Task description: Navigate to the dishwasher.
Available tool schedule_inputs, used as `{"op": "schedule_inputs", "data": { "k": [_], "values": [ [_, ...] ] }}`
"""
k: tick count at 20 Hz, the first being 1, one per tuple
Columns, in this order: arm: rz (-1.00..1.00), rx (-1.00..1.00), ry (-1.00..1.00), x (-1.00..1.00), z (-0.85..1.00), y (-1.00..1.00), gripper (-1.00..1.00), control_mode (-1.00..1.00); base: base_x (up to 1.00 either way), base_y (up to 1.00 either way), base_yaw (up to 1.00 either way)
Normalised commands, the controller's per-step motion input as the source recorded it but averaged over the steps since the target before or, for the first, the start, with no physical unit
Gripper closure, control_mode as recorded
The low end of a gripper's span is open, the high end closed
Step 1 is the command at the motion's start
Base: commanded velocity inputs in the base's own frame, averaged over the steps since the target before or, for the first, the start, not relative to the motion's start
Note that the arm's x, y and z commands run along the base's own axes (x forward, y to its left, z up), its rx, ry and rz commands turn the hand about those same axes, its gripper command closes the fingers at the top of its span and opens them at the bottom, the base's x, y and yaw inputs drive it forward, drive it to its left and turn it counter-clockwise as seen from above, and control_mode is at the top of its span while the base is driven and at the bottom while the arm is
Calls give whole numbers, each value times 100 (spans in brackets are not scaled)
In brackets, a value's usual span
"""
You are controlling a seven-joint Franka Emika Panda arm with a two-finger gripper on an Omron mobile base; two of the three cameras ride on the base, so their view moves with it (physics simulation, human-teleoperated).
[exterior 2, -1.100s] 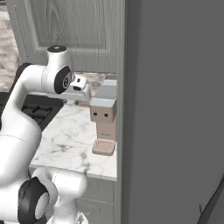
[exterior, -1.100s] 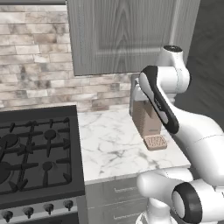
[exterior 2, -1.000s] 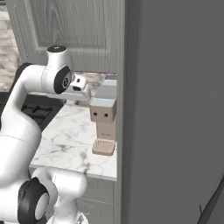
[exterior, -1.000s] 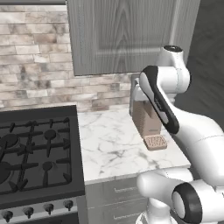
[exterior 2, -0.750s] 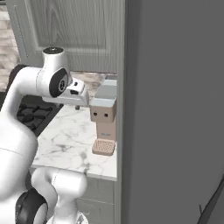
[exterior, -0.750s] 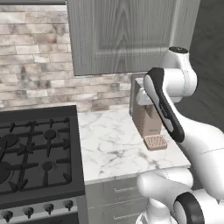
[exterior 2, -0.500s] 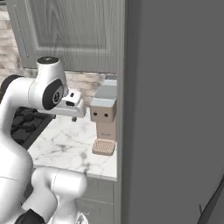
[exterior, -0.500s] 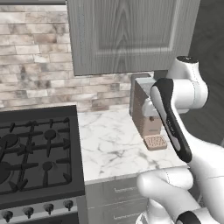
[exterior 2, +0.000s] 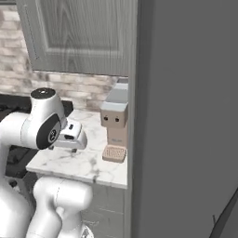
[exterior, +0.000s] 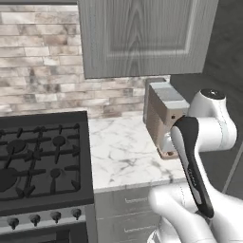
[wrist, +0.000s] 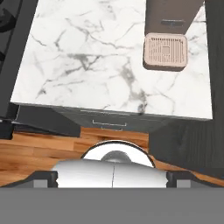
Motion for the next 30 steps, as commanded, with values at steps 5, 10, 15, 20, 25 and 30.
{"op": "schedule_inputs", "data": {
  "k": [5,10,15,20,25,30],
  "values": [
    [0,0,0,0,0,0,-100,100,-54,1,47],
    [0,0,0,0,0,0,-100,100,-34,11,64],
    [0,0,0,0,0,0,-100,100,0,19,78],
    [0,0,0,0,0,0,-100,100,6,29,79],
    [0,0,0,0,0,0,-100,100,28,40,76],
    [0,0,0,0,0,0,-100,100,66,38,68]
  ]
}}
